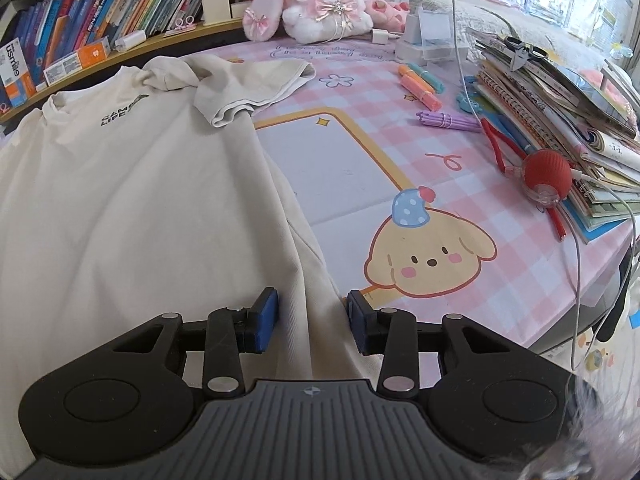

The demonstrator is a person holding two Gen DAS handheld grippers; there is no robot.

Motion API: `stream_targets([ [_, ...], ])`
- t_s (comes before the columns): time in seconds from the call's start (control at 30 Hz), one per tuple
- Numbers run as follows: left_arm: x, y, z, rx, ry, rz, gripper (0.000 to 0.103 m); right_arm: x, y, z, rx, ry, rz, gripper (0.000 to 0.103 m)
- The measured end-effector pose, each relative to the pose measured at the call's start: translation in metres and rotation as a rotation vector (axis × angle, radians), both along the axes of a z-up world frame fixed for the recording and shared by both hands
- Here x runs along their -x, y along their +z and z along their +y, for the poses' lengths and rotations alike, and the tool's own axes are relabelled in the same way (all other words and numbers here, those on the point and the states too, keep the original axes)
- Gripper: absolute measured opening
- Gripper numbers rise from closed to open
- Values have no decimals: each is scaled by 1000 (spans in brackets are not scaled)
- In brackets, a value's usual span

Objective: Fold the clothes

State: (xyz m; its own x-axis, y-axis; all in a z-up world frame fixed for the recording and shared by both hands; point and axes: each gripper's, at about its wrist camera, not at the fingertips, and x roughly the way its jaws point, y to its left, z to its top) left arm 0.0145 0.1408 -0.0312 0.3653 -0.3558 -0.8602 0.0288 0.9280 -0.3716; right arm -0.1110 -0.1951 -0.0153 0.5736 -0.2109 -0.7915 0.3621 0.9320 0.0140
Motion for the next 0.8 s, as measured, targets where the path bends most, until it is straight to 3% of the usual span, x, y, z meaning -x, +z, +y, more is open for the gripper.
stream_targets([
  [0.27, 16, -6, 21, 39, 72, 23, 62, -2, 1, 2, 12, 36, 15, 32],
  [0.5, 35, -7, 34, 78, 76, -4, 57, -3, 1, -1, 3, 55, 22, 32],
  [0.57, 35, -7, 31, 65, 70, -20, 46, -5, 2, -1, 7, 67, 35, 32],
  [0.6, 33, -7, 28, 42, 59, -27, 33, -6, 3, -1, 9, 74, 43, 32],
  [0.67, 29, -6, 23, 14, 41, -63, 29, -8, 4, -1, 6, 85, 51, 28],
  [0.7, 26, -6, 21, 11, 36, -77, 22, -8, 4, -1, -3, 89, 52, 26],
  [0.73, 23, -7, 19, 3, 34, -85, 2, -9, 4, -1, -12, 93, 53, 21],
  [0.8, 20, -8, 25, 9, 41, -89, 1, -10, 5, 4, -19, 107, 63, 12],
])
